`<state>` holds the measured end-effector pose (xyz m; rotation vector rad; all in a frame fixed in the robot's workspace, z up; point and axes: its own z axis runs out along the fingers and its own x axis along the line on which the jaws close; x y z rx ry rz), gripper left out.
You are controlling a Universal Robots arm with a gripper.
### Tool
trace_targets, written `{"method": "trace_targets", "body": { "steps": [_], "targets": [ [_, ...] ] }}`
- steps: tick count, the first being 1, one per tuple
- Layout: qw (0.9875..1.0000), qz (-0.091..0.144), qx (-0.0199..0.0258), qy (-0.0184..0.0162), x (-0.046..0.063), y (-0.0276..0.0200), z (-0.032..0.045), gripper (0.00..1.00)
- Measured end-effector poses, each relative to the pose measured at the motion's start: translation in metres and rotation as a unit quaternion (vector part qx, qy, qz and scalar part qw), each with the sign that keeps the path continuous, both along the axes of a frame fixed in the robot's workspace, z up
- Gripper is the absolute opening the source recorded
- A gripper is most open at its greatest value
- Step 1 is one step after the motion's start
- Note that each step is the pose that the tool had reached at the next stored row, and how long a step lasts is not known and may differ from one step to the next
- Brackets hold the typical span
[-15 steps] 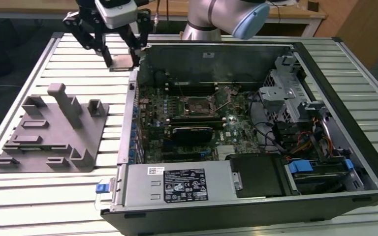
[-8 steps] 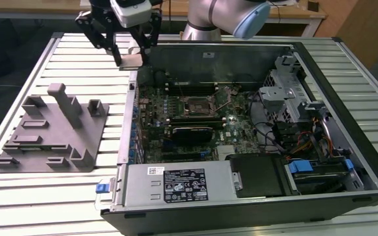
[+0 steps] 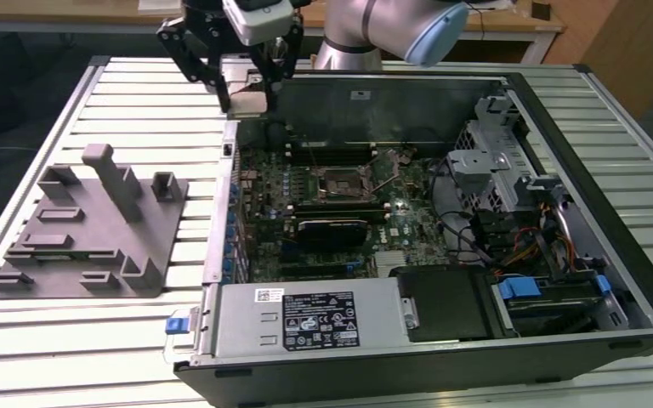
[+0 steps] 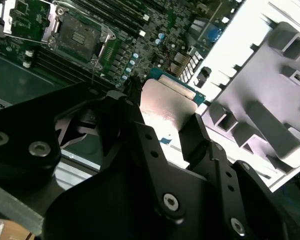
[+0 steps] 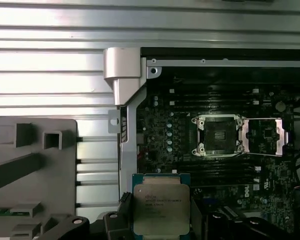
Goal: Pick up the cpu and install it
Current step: 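Pick up the cpu and move it towards the insertion slot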
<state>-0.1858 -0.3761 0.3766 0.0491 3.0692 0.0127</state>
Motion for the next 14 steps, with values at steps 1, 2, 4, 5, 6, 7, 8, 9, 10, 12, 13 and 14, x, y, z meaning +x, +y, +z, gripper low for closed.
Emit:
{"method": "trace_targets", "body": {
  "steps": [1,2,4,5,6,7,8,9,10,12,13,14],
  "targets": [
    [1.0,0.0,0.0,0.0002,0.003,0.0003,0.0,0.55],
    [1.0,0.0,0.0,0.0004,0.005,0.0007,0.0,0.55],
    [1.0,0.0,0.0,0.0008,0.01,0.0014,0.0,0.55],
    [1.0,0.0,0.0,0.0009,0.013,0.0017,0.0,0.55],
    [1.0,0.0,0.0,0.0011,0.015,0.0021,0.0,0.55],
    [1.0,0.0,0.0,0.0012,0.018,0.0025,0.0,0.55],
    [1.0,0.0,0.0,0.0014,0.02,0.0029,0.0,0.55],
    [1.0,0.0,0.0,0.0015,0.022,0.0034,0.0,0.55],
    [1.0,0.0,0.0,0.0017,0.024,0.0038,0.0,0.55],
    [1.0,0.0,0.0,0.0019,0.028,0.0051,-0.0001,0.55],
    [1.0,0.0,0.0,0.002,0.03,0.0057,-0.0001,0.55],
    [1.0,0.0,0.0,0.0021,0.033,0.0064,-0.0001,0.55]
  ]
}}
